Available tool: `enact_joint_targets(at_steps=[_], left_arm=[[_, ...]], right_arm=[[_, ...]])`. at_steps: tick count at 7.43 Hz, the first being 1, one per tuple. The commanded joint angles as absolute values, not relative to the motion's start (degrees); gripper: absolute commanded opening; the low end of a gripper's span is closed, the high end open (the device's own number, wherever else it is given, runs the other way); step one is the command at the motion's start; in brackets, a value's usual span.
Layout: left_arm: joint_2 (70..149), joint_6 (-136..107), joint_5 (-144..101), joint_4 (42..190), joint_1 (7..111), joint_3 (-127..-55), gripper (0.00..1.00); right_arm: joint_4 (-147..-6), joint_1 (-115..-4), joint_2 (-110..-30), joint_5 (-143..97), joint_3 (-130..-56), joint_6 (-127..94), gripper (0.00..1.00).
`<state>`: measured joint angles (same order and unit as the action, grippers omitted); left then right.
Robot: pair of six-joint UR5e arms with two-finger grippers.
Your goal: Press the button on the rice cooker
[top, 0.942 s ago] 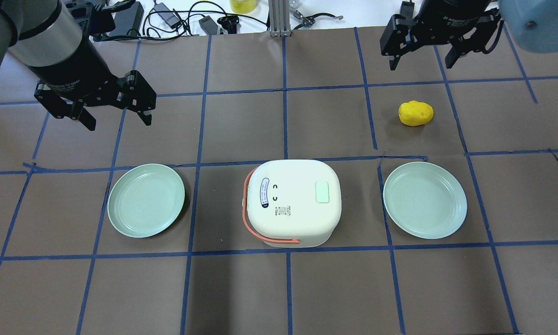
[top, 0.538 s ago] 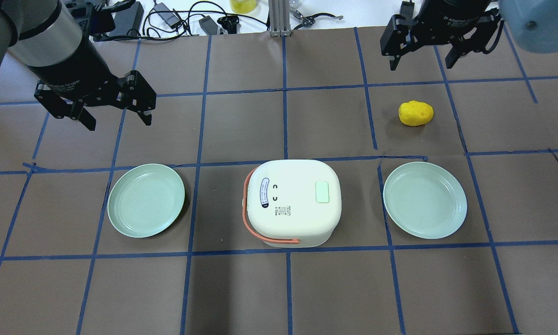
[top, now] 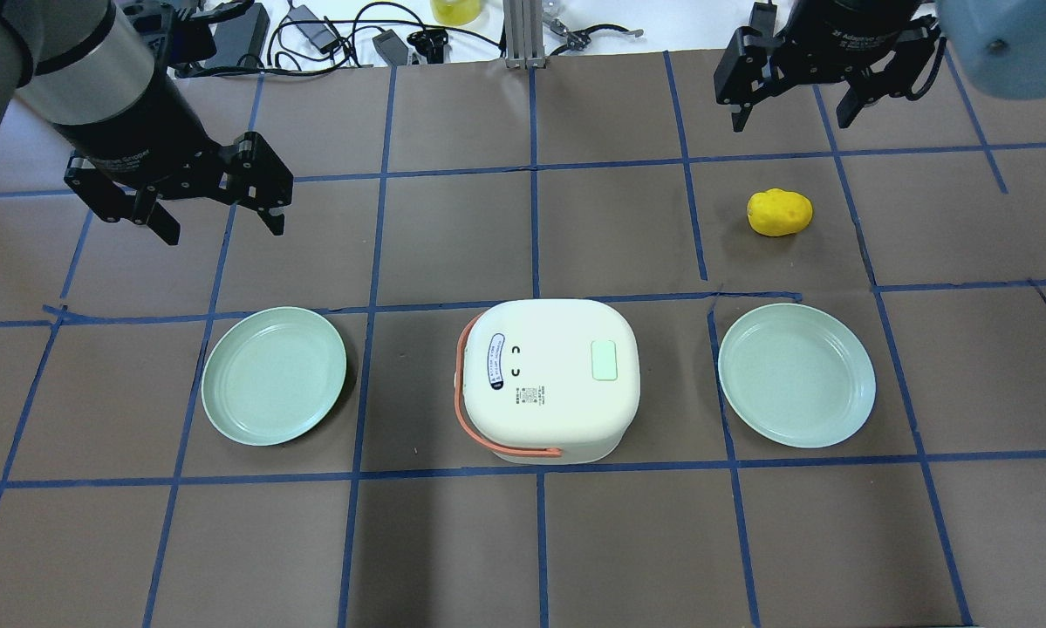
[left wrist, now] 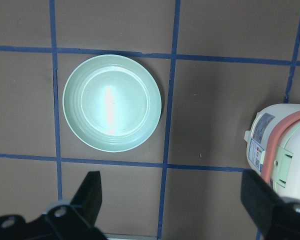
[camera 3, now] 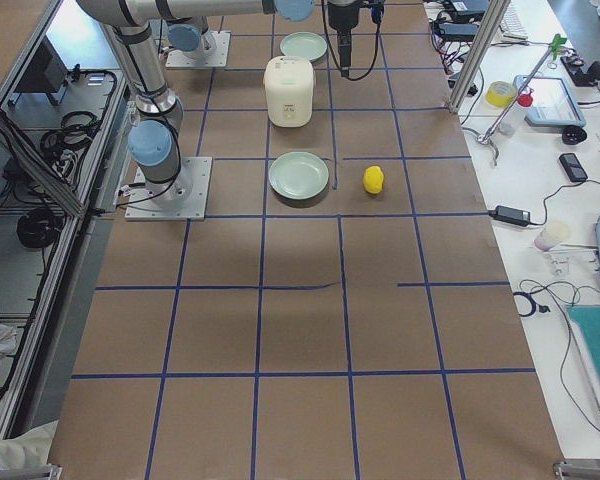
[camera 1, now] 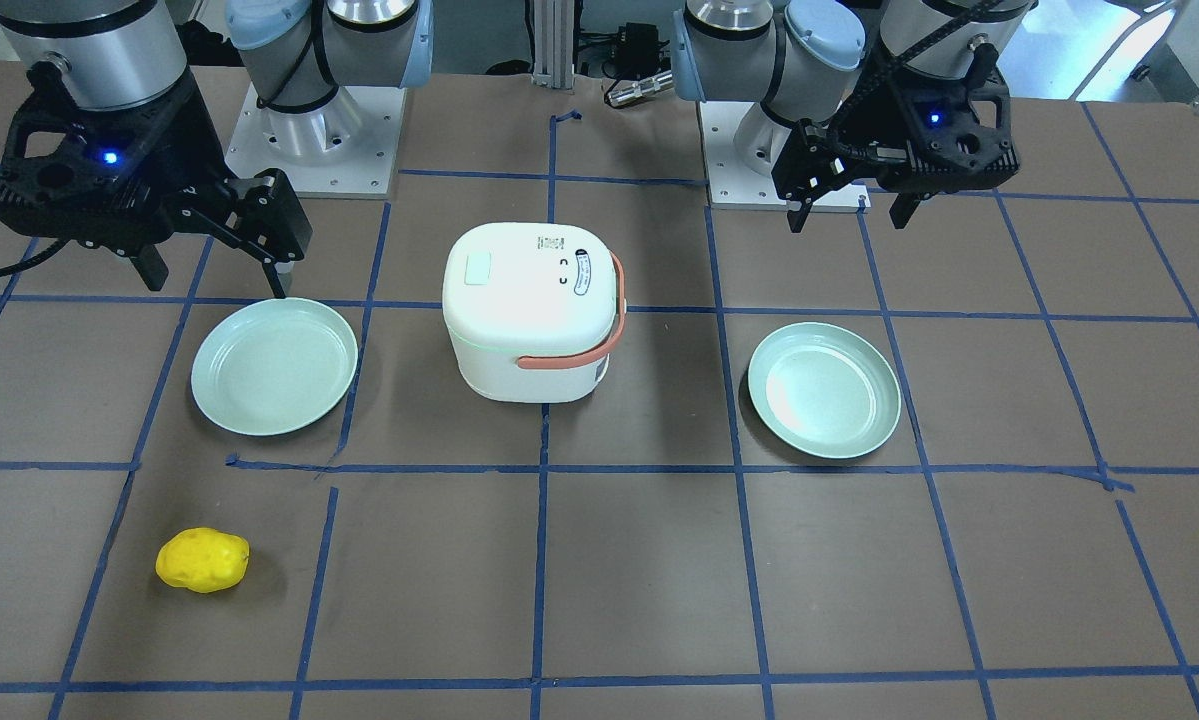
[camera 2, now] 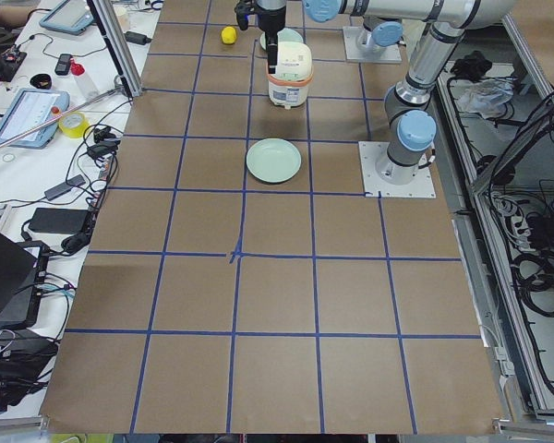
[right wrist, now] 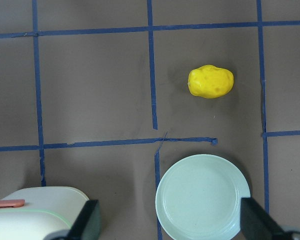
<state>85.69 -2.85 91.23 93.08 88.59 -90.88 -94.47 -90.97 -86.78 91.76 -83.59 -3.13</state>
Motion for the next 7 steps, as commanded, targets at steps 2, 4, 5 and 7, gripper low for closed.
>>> enact_joint_targets(at_steps=[2, 4, 5, 7], left_arm=[[85.7, -2.8, 91.2, 93.1, 88.6, -90.9, 1.00], [85.7, -2.8, 91.2, 93.1, 88.6, -90.9, 1.00], [85.7, -2.8, 91.2, 93.1, 88.6, -90.9, 1.00], [85.7, -2.8, 91.2, 93.1, 88.6, -90.9, 1.00]], right_arm=[[-94.3, -91.0, -86.8, 91.8, -83.5, -3.2, 1.00], [-94.0, -91.0, -87.1, 91.9, -83.6, -3.2, 1.00], [-93.9, -91.0, -87.1, 91.9, -83.6, -3.2, 1.00], [-93.6, -91.2, -87.1, 91.8, -83.7, -3.3, 0.77]])
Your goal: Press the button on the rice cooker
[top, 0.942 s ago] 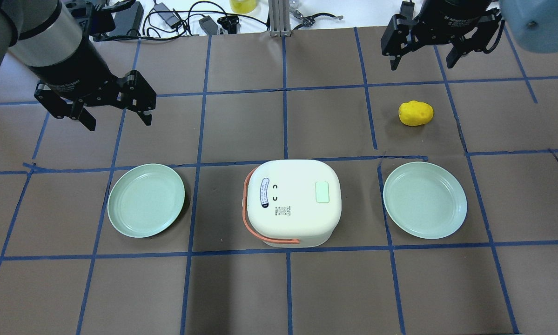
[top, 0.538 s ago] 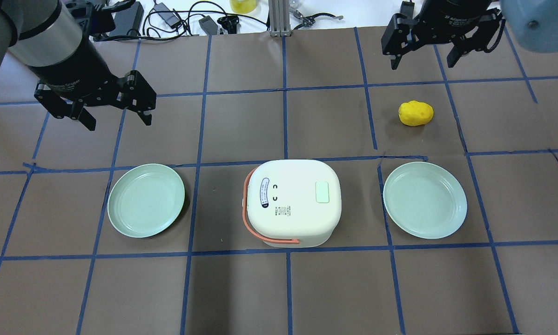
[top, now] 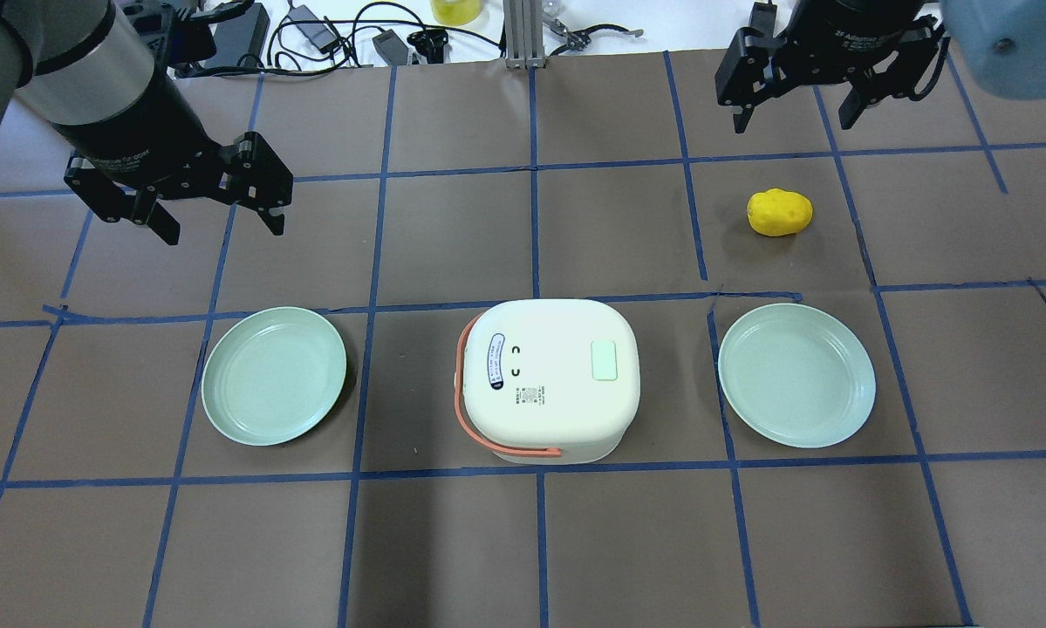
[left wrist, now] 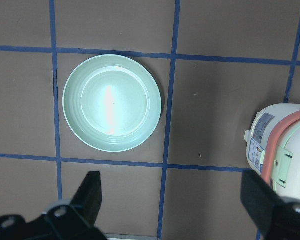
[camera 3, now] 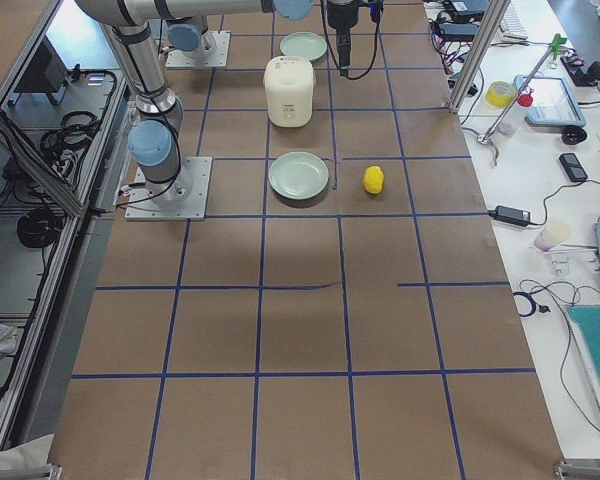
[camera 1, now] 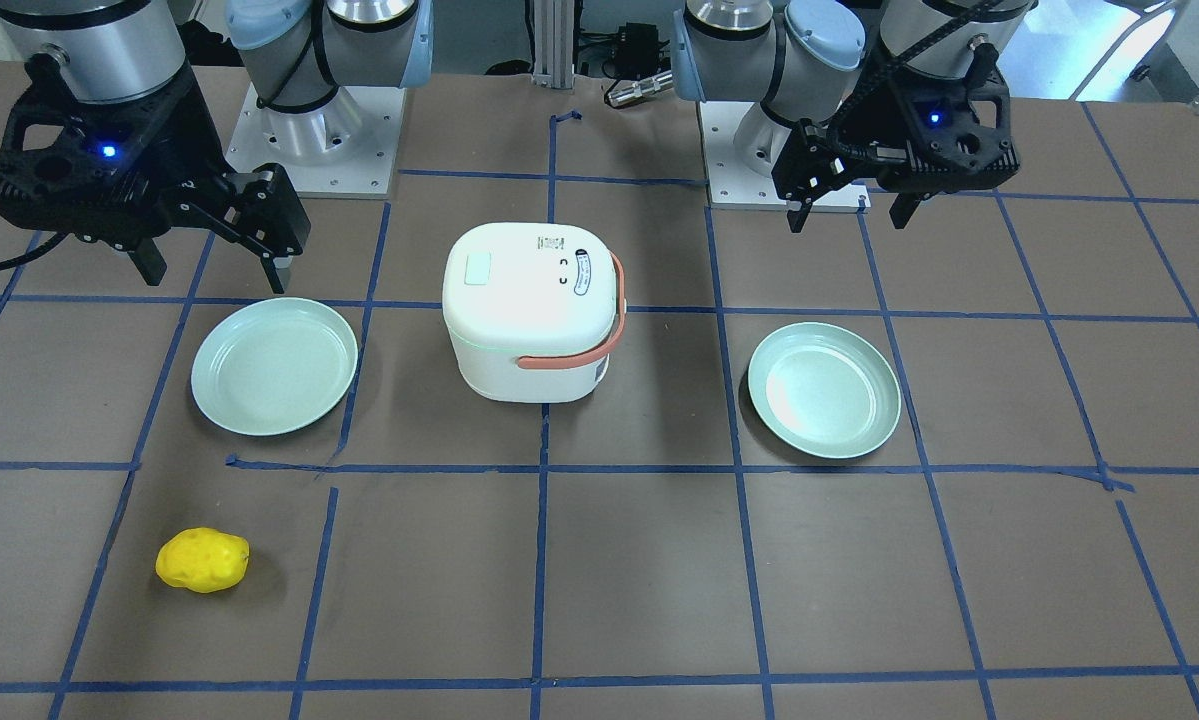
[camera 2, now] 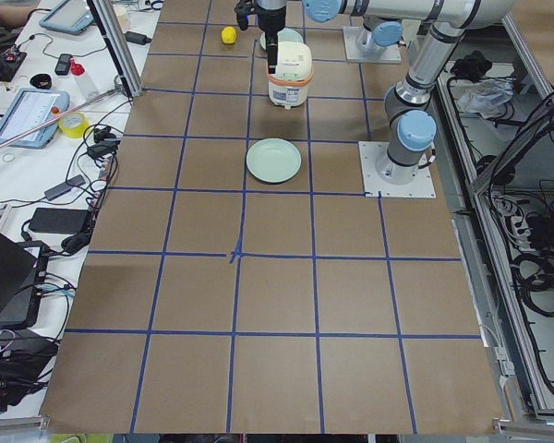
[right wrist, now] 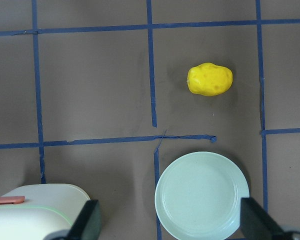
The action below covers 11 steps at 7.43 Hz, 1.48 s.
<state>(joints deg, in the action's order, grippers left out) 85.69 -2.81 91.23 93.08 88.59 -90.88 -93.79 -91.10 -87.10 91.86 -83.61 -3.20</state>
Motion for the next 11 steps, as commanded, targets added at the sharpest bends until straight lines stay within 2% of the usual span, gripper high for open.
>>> enact_joint_targets(at_steps=[1, 2, 3, 5, 7, 9, 11], left_arm=[[85.7, -2.8, 91.2, 93.1, 88.6, -90.9, 1.00], [85.7, -2.8, 91.2, 93.1, 88.6, -90.9, 1.00], [85.7, -2.8, 91.2, 93.1, 88.6, -90.9, 1.00], [85.7, -2.8, 91.2, 93.1, 88.6, -90.9, 1.00], [85.7, -2.8, 91.2, 93.1, 88.6, -90.9, 1.00], [85.7, -2.9, 91.2, 93.1, 88.6, -90.9, 1.00], [85.7, -2.9, 91.2, 93.1, 88.6, -90.9, 1.00]], right_arm=[[-92.5, -91.3, -87.2, 91.1, -83.7, -3.5, 0.48], [-92.1, -91.4, -87.2, 89.6, -84.0, -3.9, 0.27], [-92.1, -91.6, -87.2, 89.2, -84.5, -4.1, 0.26], [-90.9, -93.6, -86.8, 89.0, -84.8, -8.4, 0.15], [-91.7, -98.9, -85.2, 89.0, -86.3, -15.8, 0.14], [-95.3, -103.0, -85.2, 88.9, -91.1, -20.2, 0.08], [-102.5, -107.4, -85.3, 89.1, -97.6, -24.4, 0.08]])
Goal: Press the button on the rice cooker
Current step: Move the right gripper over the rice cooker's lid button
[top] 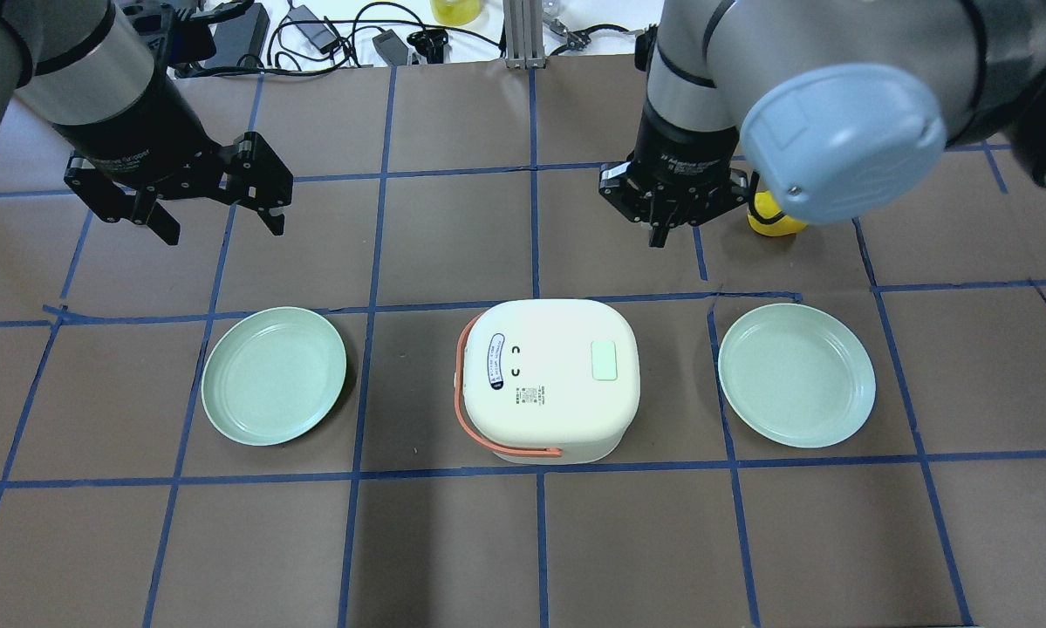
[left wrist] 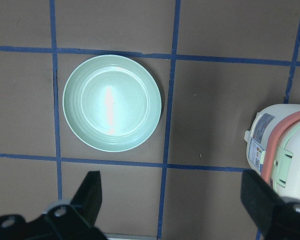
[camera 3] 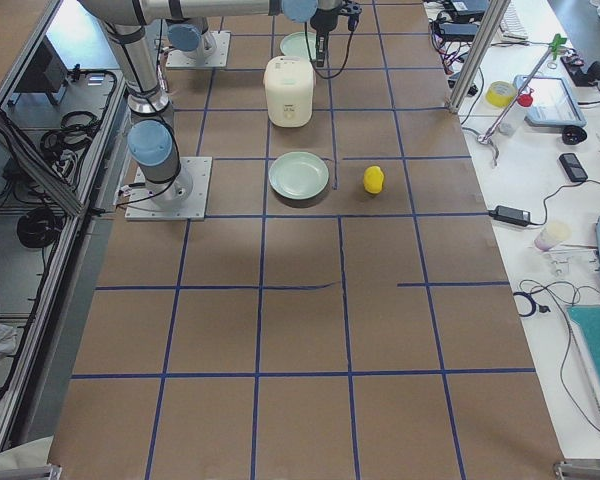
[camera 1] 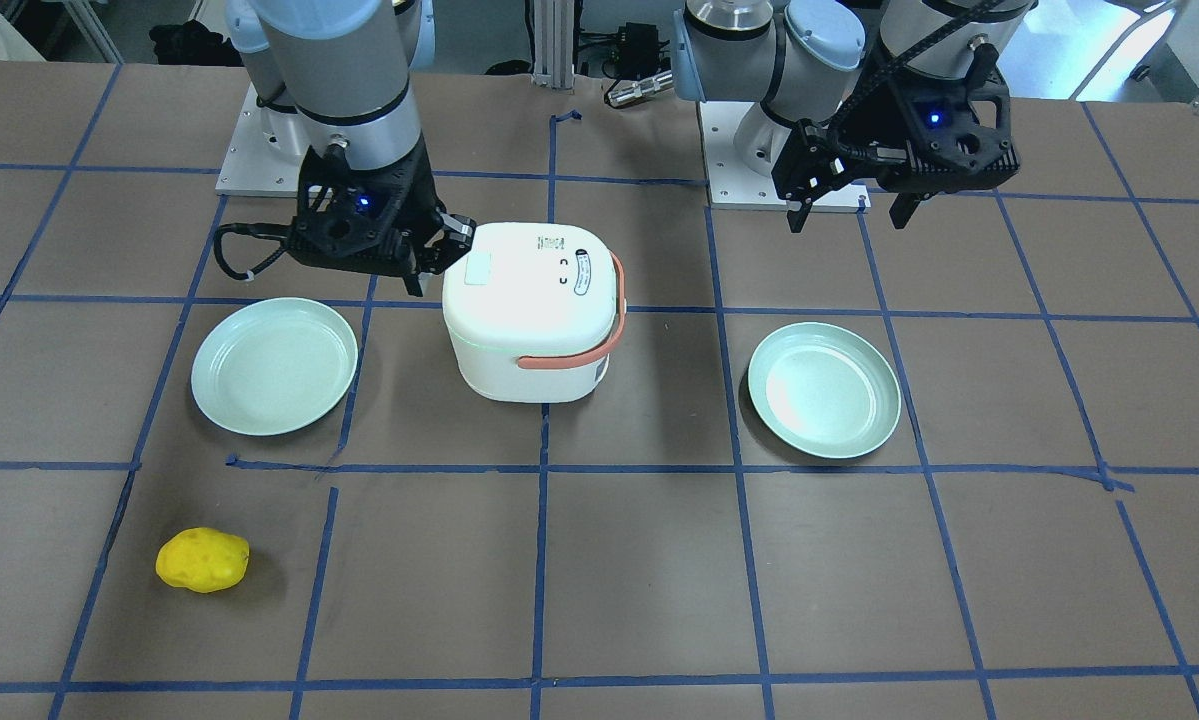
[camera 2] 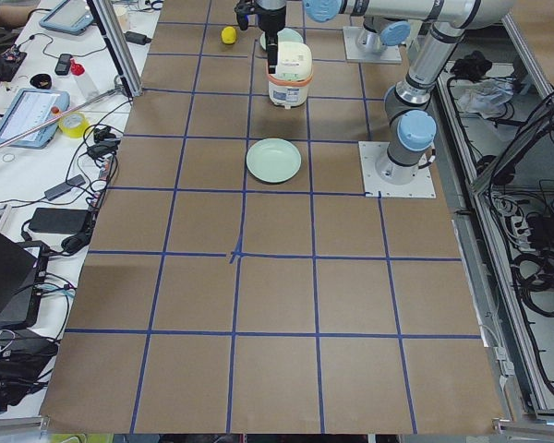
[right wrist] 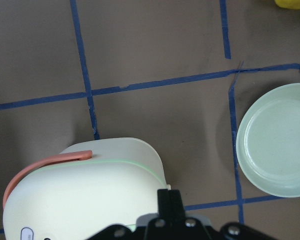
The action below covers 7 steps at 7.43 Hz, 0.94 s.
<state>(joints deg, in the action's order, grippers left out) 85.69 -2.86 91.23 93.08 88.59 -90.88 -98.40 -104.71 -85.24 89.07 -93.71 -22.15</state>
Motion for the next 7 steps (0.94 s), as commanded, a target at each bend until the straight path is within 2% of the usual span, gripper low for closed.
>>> enact_joint_targets(at_steps=[1, 7], left_arm=[[85.7, -2.8, 91.2, 93.1, 88.6, -90.9, 1.00], [85.7, -2.9, 91.2, 93.1, 88.6, -90.9, 1.00]], right_arm=[[-104.7, -108.6, -85.3, 89.1, -100.3, -24.8, 0.08], [-100.6, -110.3, -85.6, 87.8, -102.7, -24.1, 0.08]])
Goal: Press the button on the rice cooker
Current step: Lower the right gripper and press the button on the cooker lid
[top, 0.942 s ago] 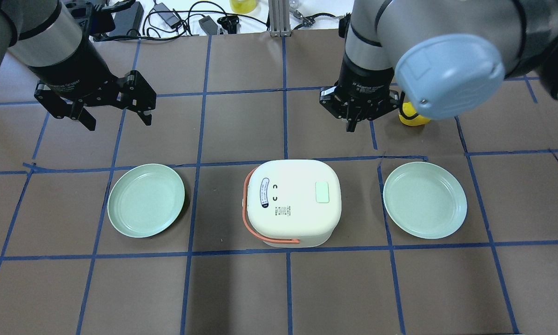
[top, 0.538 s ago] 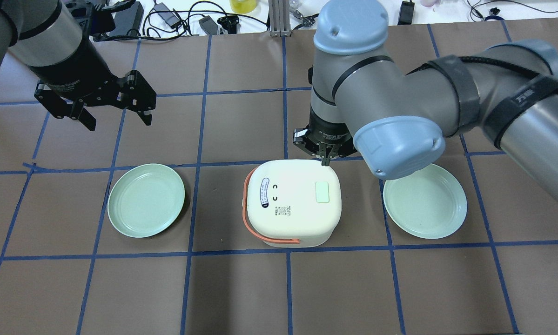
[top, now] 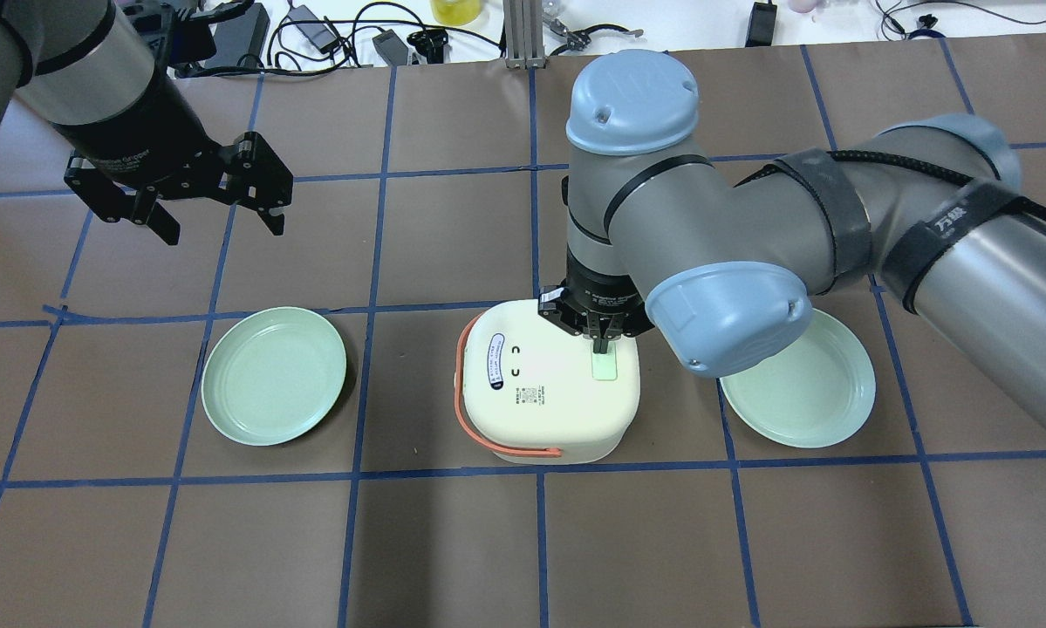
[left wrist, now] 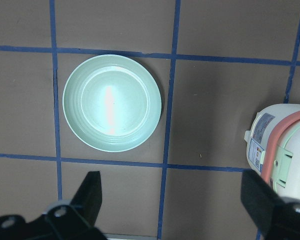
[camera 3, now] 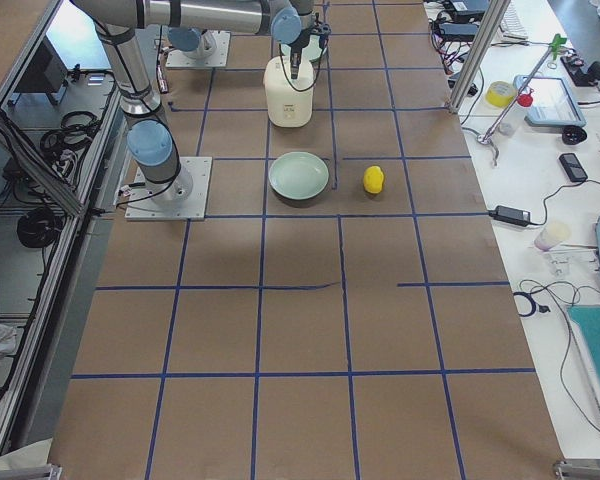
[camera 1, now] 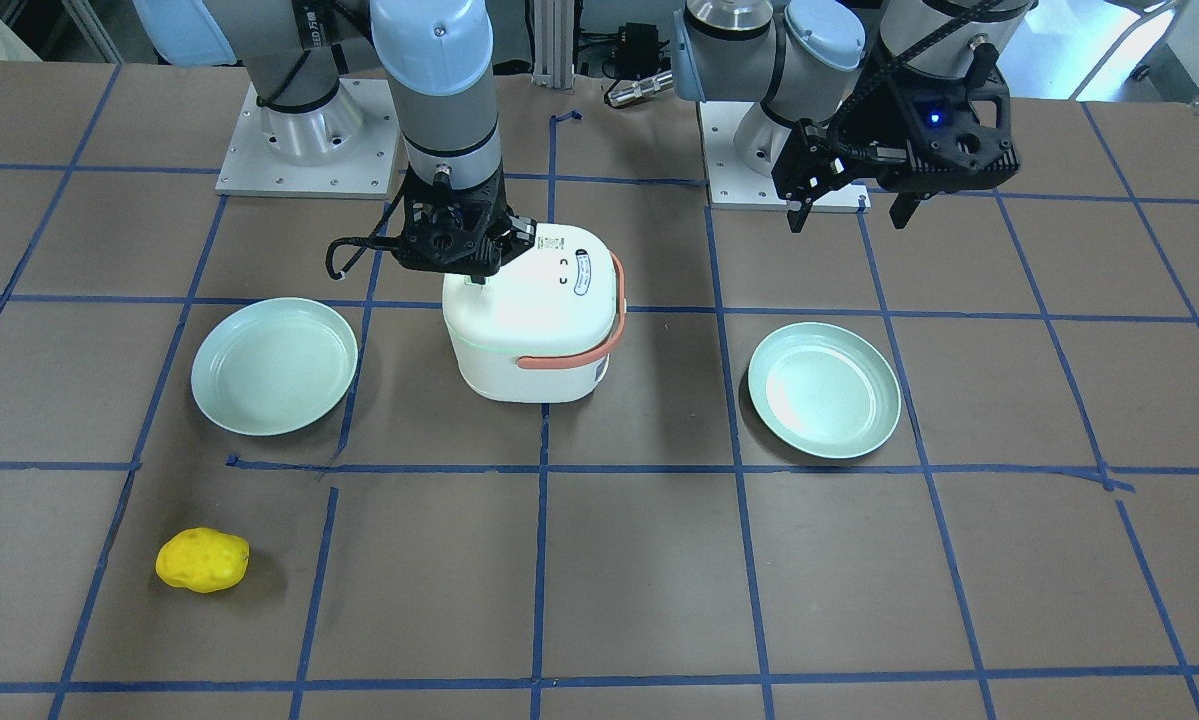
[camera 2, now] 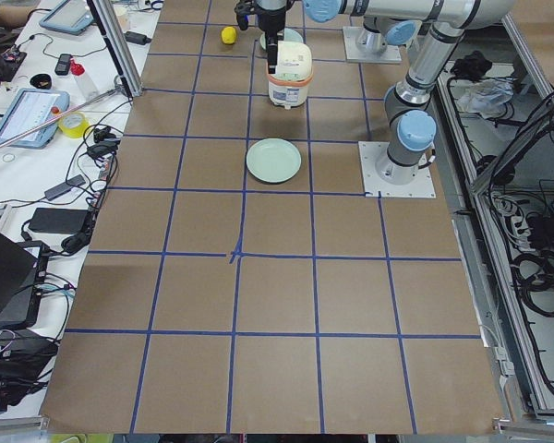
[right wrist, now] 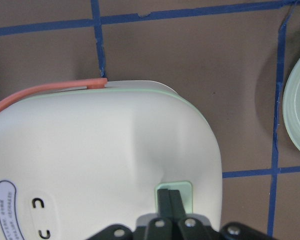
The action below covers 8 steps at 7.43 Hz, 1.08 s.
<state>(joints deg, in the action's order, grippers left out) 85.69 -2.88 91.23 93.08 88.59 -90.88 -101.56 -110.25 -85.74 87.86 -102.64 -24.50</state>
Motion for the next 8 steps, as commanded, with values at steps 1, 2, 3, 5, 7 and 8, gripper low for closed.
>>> enact_joint_targets(at_steps=[1, 2, 3, 5, 7, 8], left_arm=[[85.7, -2.8, 91.2, 93.1, 88.6, -90.9, 1.00], [85.7, -2.8, 91.2, 93.1, 88.6, -90.9, 1.00], [85.7, -2.8, 91.2, 93.1, 88.6, -90.9, 1.00], [85.7, -2.9, 91.2, 93.1, 88.6, -90.9, 1.00], [85.7, -2.9, 91.2, 93.1, 88.6, -90.9, 1.00], [85.7, -2.9, 91.2, 93.1, 88.6, -90.9, 1.00]], right_arm=[[-100.1, -110.3, -85.8, 87.9, -102.7, -24.1, 0.08], [-100.0, -110.3, -85.7, 87.9, -102.7, -24.1, 0.09], [-99.9, -110.3, -85.6, 87.9, -102.7, -24.1, 0.09], [-99.9, -110.4, -85.3, 87.9, -102.7, -24.1, 0.09], [-99.9, -110.3, -85.2, 87.9, -102.7, -23.9, 0.10], [-99.8, -110.3, -85.1, 87.8, -102.7, -24.0, 0.10]])
